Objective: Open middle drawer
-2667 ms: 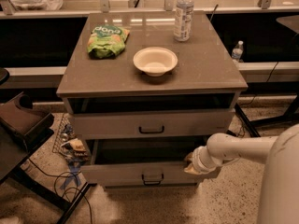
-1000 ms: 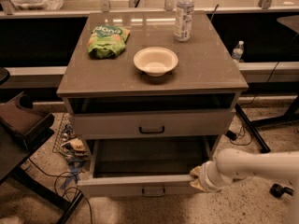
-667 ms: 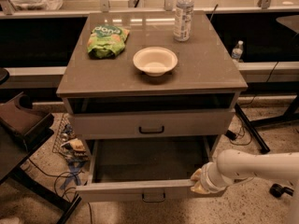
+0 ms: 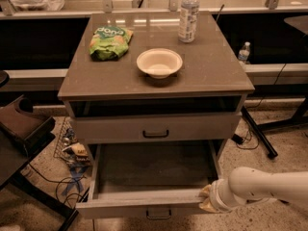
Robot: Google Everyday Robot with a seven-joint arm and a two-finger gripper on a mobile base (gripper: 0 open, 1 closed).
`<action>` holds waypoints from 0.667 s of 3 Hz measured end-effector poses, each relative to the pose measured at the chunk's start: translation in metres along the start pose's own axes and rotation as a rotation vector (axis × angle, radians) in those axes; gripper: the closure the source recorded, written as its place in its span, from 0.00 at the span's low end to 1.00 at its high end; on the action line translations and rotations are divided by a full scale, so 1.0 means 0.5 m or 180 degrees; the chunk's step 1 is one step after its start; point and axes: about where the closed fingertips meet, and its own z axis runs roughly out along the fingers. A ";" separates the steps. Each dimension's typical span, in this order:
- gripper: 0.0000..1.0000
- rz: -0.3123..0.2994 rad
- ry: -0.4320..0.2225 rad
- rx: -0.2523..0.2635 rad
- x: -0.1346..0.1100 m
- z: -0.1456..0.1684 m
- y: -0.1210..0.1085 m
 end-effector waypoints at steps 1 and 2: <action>1.00 0.0000 0.0000 0.0000 0.000 0.000 0.000; 0.79 -0.0003 -0.0001 -0.0008 -0.001 0.002 0.002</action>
Offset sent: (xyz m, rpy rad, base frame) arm 0.0000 0.0000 0.0000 0.0000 0.0001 0.0001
